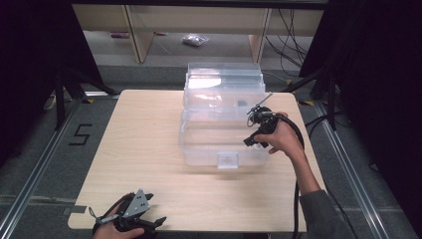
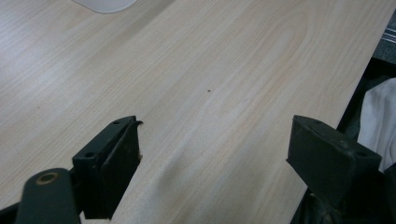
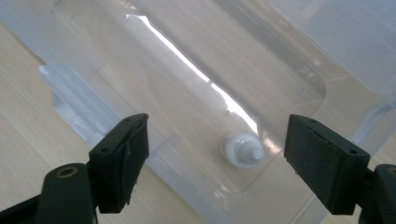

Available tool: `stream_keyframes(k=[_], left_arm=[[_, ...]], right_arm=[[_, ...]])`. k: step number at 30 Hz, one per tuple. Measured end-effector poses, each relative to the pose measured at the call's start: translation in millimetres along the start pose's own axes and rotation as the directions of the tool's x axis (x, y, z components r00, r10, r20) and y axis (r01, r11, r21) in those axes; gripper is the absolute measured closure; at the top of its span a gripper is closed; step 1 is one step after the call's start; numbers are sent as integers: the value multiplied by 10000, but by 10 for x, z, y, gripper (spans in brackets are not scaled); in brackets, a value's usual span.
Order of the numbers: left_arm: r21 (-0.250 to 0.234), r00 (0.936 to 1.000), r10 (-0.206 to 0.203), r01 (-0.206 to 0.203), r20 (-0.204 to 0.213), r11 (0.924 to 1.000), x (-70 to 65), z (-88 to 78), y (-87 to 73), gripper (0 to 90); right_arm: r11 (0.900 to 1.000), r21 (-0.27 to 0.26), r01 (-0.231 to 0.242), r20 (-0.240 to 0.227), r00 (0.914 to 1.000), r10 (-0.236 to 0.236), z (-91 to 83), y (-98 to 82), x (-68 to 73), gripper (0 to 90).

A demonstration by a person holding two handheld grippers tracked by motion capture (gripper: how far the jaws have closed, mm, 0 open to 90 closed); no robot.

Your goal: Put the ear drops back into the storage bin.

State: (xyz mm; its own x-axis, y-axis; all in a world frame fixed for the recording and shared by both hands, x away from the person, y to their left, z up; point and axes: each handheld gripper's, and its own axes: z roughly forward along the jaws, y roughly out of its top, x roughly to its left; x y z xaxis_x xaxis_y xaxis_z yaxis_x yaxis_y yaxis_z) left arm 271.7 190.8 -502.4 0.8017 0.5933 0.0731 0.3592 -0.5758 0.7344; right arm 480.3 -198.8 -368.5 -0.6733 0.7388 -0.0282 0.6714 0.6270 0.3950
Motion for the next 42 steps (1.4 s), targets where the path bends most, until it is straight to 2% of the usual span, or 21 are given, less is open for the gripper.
stream_keyframes(k=[2,5,11,15,16,19,20,21,22,23,24,25,27,28,30,33,34,35,38,39,42], left_arm=[[20,10000,23,-23,-1,10000,3,1,0,165],[-6,10000,15,-15,3,10000,1,4,-2,165],[-38,10000,12,-12,32,10000,1,4,-3,165],[-22,10000,3,-3,9,10000,2,3,-4,165],[41,10000,63,-63,-23,10000,10,4,-2,165],[6,10000,6,-6,18,10000,3,2,-3,165],[-28,10000,6,-6,-7,10000,-2,0,-3,165],[-39,10000,14,-14,-4,10000,-2,-1,-3,165],[-48,10000,5,-5,-7,10000,-1,1,-4,165],[-48,10000,5,-5,-7,10000,-1,1,-4,165],[-40,10000,2,-3,-10,10000,-1,1,-4,165],[-40,10000,5,-5,-14,10000,-2,1,-4,165],[-32,10000,17,-17,-11,10000,0,4,-4,165],[41,10000,26,-26,-1,10000,2,3,-2,165],[18,10000,22,-22,22,10000,3,3,-3,165],[44,10000,16,-15,-12,10000,2,4,-2,165],[47,10000,16,-16,-6,10000,1,4,-2,165],[27,10000,0,0,-2,10000,0,4,-3,165],[-50,10000,-36,35,-20,10000,-3,0,-5,165],[-15,9998,174,-174,-35,9998,13,-1,-2,165],[41,9998,187,-187,-101,9998,15,4,-1,165]], right_arm=[[9998,-59,-184,-42,9998,184,-17,-28,37,224],[9995,-295,-102,-196,9998,96,-25,-69,58,221],[9975,-691,-171,-212,9997,157,-64,-140,116,215],[9972,-729,-191,-173,9997,179,-82,-183,172,211],[9965,-829,-77,-197,9998,60,-78,-192,174,211],[9962,-861,-111,-198,9998,95,-86,-217,207,210],[9952,-973,68,-172,9998,-85,-90,-239,234,211],[9958,-909,-101,-228,9997,80,-98,-248,253,210],[9947,-1026,101,-174,9998,-120,-102,-262,251,210],[9947,-1026,101,-174,9998,-120,-102,-262,251,210],[9943,-1061,-128,-260,9996,101,-110,-292,285,210],[9936,-1132,-22,-336,9994,-16,-111,-306,285,210],[9932,-1159,-119,-313,9995,84,-113,-321,303,211],[9922,-1248,4,-397,9992,-54,-120,-348,306,211],[9913,-1318,66,-294,9995,-105,-123,-360,317,212],[9915,-1304,-28,-429,9991,-28,-154,-388,346,211],[9880,-1527,241,-287,9992,-288,-144,-388,337,211],[9901,-1403,100,-438,9989,-163,-160,-399,358,211],[9860,-1643,279,-421,9985,-353,-159,-424,362,209],[9881,-1541,-16,-462,9989,-56,-167,-440,385,209],[9848,-1729,158,-475,9986,-244,-148,-468,402,209]])
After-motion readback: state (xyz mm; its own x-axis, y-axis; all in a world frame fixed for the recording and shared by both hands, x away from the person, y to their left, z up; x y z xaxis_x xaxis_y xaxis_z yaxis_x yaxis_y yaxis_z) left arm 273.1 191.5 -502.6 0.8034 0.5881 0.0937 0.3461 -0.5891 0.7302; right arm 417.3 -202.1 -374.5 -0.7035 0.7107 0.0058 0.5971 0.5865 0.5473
